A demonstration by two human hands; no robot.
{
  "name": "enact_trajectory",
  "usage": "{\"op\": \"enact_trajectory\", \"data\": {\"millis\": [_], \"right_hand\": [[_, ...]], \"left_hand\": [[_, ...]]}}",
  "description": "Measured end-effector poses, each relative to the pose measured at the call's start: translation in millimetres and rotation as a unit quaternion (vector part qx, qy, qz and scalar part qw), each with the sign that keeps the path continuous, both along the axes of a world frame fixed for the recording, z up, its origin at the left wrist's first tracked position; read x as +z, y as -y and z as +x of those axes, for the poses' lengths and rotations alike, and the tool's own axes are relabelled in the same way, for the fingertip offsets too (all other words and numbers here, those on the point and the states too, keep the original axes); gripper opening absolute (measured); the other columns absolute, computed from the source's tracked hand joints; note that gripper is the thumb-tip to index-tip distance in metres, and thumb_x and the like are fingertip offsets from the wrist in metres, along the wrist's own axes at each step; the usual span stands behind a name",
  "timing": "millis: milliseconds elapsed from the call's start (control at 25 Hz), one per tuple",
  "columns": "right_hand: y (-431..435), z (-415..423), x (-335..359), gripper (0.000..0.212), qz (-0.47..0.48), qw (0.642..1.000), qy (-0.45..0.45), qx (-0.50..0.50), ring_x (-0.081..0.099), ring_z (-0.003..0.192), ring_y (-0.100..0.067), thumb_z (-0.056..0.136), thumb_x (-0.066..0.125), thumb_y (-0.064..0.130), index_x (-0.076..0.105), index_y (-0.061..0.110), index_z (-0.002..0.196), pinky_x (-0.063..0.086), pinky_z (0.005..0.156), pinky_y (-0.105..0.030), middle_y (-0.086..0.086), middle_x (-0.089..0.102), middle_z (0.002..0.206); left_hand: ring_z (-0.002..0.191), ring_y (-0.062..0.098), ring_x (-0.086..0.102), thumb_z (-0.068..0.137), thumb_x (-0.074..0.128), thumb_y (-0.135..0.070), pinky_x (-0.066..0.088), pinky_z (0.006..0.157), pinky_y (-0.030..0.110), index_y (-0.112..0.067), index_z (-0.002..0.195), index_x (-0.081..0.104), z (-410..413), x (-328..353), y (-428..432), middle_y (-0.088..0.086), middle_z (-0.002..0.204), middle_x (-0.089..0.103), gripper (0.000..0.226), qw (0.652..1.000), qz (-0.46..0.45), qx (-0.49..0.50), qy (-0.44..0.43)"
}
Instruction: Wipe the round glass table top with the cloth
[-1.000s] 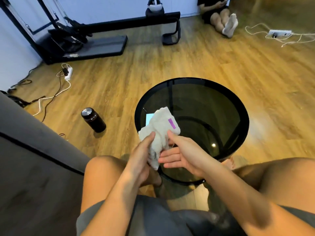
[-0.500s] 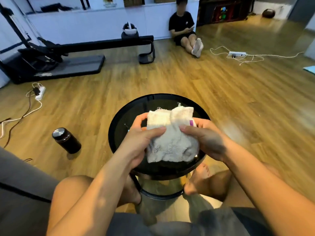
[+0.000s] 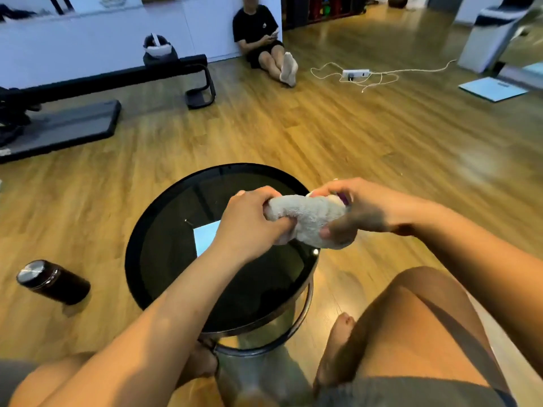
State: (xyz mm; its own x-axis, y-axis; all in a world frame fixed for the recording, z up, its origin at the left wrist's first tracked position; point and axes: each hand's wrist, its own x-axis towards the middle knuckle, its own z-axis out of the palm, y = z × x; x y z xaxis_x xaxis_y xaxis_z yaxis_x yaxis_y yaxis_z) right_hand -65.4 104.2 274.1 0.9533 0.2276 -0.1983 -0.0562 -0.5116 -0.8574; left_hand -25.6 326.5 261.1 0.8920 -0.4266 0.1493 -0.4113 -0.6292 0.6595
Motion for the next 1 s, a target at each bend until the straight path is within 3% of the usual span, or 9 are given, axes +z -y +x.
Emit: {"op": "enact_trajectory", "data": {"millis": [120,200,280,480,640,720,800,920,1000], "right_hand": [[65,12,-31,0.029,-0.102,0.992,-0.003,-0.078,0.067,0.091,-0.022,0.063,0.09,0.027,0.073,0.017,0.084,0.055,0.079,-0.042,-0.005,0.071,0.096],[115,6,-70,0.036,-0.016,0.983,-0.056,-0.172,0.061,0.099,-0.022,0.06,0.09,0.026,0.07,0.006,0.082,0.049,0.079,-0.032,-0.009,0.066,0.104],[159,-6,-128,0.036,0.131,0.939,-0.125,-0.292,0.056,0.092,-0.025,0.056,0.084,0.02,0.067,0.011,0.086,0.044,0.077,-0.034,-0.012,0.063,0.092],[208,-38,-280,0.025,0.191,0.852,-0.208,-0.442,0.047,0.078,-0.029,0.075,0.079,0.01,0.062,0.02,0.091,0.036,0.064,-0.036,-0.017,0.055,0.087],[216,-39,-359,0.035,0.213,0.807,-0.276,-0.477,0.059,0.069,-0.021,0.086,0.071,0.005,0.056,0.017,0.116,0.049,0.063,-0.037,-0.013,0.061,0.097],[218,-39,-388,0.063,0.16,0.808,-0.327,-0.463,0.064,0.098,-0.026,0.088,0.072,0.015,0.038,0.022,0.141,0.057,0.072,-0.04,-0.013,0.055,0.126],[215,-44,-411,0.081,0.047,0.825,-0.343,-0.447,0.047,0.13,-0.032,0.088,0.072,0.027,0.022,0.027,0.152,0.05,0.097,-0.045,-0.01,0.037,0.152],[200,-45,-412,0.076,0.011,0.843,-0.293,-0.45,0.043,0.135,-0.031,0.089,0.07,0.033,0.026,0.027,0.151,0.043,0.105,-0.044,-0.008,0.038,0.153],[198,-39,-392,0.069,0.022,0.857,-0.265,-0.442,0.051,0.127,-0.029,0.089,0.07,0.034,0.034,0.027,0.147,0.047,0.1,-0.043,-0.007,0.047,0.145]], "left_hand": [[0.068,0.006,0.061,0.078,0.078,-0.019,0.048,0.057,0.022,-0.016,0.085,0.066,19,-32,63,0.0,0.078,0.068,0.015,0.982,-0.077,-0.038,-0.169],[0.074,0.01,0.065,0.082,0.075,-0.009,0.054,0.066,0.028,-0.011,0.092,0.064,23,-72,114,0.005,0.086,0.07,0.015,0.938,-0.163,-0.035,-0.303],[0.093,0.022,0.069,0.08,0.074,-0.011,0.056,0.084,0.042,-0.012,0.103,0.062,24,-127,163,0.01,0.103,0.072,0.026,0.894,-0.198,-0.005,-0.402],[0.098,0.022,0.062,0.084,0.076,-0.024,0.052,0.087,0.037,-0.022,0.107,0.055,12,-256,236,0.003,0.107,0.063,0.03,0.88,-0.114,0.082,-0.454],[0.102,0.019,0.057,0.09,0.071,-0.025,0.047,0.085,0.028,-0.017,0.125,0.049,12,-316,254,0.001,0.12,0.06,0.042,0.867,-0.015,0.09,-0.49],[0.112,0.021,0.055,0.095,0.063,-0.031,0.043,0.084,0.029,-0.016,0.143,0.036,16,-326,256,-0.002,0.131,0.051,0.057,0.839,0.075,0.082,-0.533],[0.118,0.024,0.054,0.097,0.056,-0.037,0.039,0.08,0.027,-0.016,0.15,0.029,17,-331,249,0.005,0.139,0.049,0.063,0.826,0.141,0.094,-0.537],[0.098,0.01,0.059,0.098,0.053,-0.043,0.043,0.073,0.024,-0.025,0.135,0.046,14,-315,232,-0.002,0.129,0.057,0.042,0.815,0.041,0.109,-0.568],[0.097,0.009,0.063,0.1,0.05,-0.042,0.051,0.08,0.029,-0.027,0.115,0.056,14,-286,227,-0.002,0.12,0.064,0.022,0.802,-0.047,0.105,-0.586]]}}
